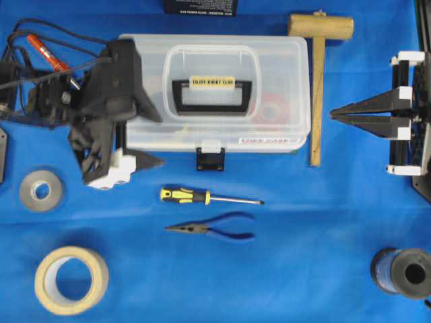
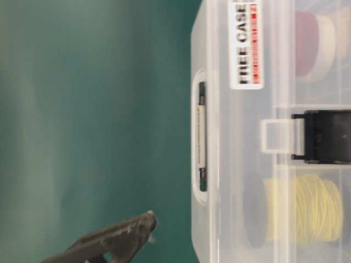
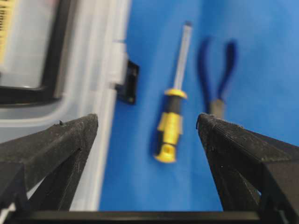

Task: Close the tool box with the left arm.
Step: 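Lower the lid onto the box and withdraw the left gripper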

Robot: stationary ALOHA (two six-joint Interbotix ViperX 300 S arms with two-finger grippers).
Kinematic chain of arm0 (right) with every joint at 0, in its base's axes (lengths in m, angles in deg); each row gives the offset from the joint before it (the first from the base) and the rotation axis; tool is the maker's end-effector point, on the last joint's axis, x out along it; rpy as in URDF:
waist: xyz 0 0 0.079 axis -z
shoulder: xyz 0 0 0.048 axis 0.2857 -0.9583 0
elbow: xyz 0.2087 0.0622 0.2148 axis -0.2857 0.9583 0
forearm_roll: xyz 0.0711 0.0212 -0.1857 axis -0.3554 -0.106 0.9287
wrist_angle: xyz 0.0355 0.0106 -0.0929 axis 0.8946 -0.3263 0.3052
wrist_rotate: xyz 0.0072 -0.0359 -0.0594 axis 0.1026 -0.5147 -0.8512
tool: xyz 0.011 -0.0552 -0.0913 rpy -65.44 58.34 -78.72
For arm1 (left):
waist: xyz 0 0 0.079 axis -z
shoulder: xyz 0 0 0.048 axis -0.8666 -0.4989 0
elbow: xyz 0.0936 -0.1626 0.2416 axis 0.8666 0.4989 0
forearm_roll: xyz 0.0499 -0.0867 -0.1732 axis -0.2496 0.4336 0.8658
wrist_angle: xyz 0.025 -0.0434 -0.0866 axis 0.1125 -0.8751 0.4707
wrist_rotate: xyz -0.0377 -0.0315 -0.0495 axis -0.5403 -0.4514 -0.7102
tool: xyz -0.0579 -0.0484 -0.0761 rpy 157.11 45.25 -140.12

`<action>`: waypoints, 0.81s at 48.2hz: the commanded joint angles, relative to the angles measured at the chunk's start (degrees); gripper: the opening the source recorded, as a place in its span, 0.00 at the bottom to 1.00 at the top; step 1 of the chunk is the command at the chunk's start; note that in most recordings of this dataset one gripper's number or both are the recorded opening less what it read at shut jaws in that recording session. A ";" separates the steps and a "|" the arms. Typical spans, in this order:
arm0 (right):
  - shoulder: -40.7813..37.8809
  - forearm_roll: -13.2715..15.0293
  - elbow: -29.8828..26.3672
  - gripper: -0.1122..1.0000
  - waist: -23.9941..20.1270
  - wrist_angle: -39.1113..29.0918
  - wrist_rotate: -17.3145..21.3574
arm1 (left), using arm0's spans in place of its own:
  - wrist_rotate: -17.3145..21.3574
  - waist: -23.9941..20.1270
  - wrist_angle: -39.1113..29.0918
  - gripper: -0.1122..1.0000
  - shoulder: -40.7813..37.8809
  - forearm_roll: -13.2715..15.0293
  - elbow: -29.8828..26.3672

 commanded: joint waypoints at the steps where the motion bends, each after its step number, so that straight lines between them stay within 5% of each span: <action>1: 0.00 0.09 -1.32 0.10 0.09 0.35 0.00 | 0.09 1.49 0.26 0.93 2.20 -0.09 -1.76; 14: 1.23 0.09 -1.41 0.10 0.00 0.44 0.00 | 4.13 0.70 7.73 0.93 12.22 -0.70 3.16; 23: 1.93 0.09 -1.58 0.10 0.09 0.35 0.00 | 7.47 0.00 18.28 0.93 22.15 -0.70 11.87; 39: 2.11 0.00 -1.49 0.10 0.09 0.35 0.00 | 7.29 -0.26 32.43 0.93 36.65 -0.26 30.76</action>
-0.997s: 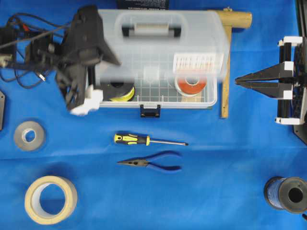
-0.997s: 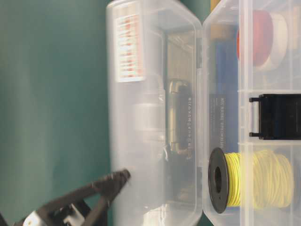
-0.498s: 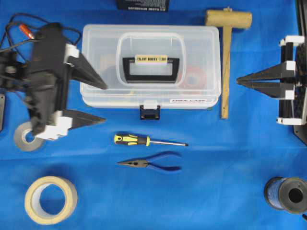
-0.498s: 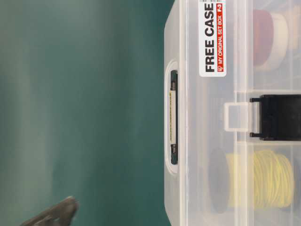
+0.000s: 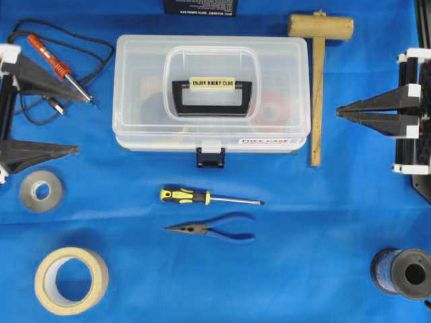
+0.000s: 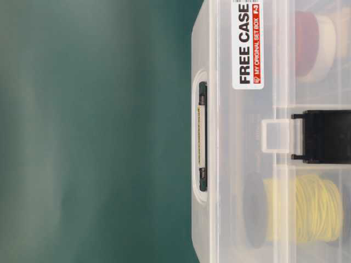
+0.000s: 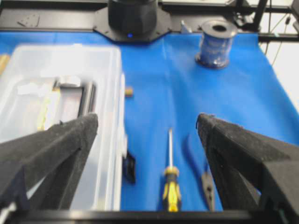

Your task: Close the tool box with the left arm.

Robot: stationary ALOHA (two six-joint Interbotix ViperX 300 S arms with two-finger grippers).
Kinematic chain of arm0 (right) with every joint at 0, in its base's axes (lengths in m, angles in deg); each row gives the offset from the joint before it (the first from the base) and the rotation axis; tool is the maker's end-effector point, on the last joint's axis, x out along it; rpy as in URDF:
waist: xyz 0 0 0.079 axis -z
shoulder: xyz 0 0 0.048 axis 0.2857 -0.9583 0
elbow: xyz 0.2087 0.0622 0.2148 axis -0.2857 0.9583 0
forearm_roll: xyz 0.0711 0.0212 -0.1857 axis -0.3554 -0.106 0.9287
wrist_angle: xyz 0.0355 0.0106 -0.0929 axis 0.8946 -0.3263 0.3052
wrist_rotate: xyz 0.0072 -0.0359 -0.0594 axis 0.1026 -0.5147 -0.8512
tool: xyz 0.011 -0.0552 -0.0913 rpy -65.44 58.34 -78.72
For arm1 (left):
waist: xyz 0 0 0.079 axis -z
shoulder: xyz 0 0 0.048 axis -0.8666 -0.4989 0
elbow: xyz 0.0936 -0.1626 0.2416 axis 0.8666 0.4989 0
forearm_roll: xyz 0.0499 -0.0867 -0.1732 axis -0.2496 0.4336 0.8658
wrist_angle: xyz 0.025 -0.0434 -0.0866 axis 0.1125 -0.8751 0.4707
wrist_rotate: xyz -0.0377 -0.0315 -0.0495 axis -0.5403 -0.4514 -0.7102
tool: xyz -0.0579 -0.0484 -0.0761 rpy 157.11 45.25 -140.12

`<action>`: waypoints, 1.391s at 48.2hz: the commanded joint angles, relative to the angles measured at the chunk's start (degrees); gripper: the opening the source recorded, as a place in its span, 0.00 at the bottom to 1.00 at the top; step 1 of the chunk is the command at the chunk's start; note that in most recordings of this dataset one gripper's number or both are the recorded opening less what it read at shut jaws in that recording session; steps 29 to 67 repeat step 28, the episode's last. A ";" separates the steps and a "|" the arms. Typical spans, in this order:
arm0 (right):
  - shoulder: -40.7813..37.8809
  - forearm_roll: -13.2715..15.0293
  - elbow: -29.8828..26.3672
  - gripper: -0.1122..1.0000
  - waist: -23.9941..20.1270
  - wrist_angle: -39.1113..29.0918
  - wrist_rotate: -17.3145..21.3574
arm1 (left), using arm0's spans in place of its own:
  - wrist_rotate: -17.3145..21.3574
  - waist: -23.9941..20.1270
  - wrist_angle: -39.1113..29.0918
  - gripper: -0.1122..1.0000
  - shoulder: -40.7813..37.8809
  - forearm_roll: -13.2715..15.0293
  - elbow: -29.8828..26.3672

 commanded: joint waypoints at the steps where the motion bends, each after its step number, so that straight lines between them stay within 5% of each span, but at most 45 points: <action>1: -0.09 0.09 -1.49 0.10 0.00 0.35 0.00 | -0.35 -0.18 4.04 0.93 2.90 0.26 3.96; 11: -0.18 0.00 -1.49 0.10 0.00 0.35 0.00 | -0.44 -0.18 15.03 0.93 9.93 0.35 16.35; 20: -0.18 0.09 -1.41 0.10 0.09 0.26 0.00 | -0.79 -0.18 16.35 0.93 12.66 0.79 21.53; 67: -0.35 0.00 -1.23 0.10 0.00 0.18 0.00 | -0.97 -0.18 16.44 0.93 12.48 0.97 23.29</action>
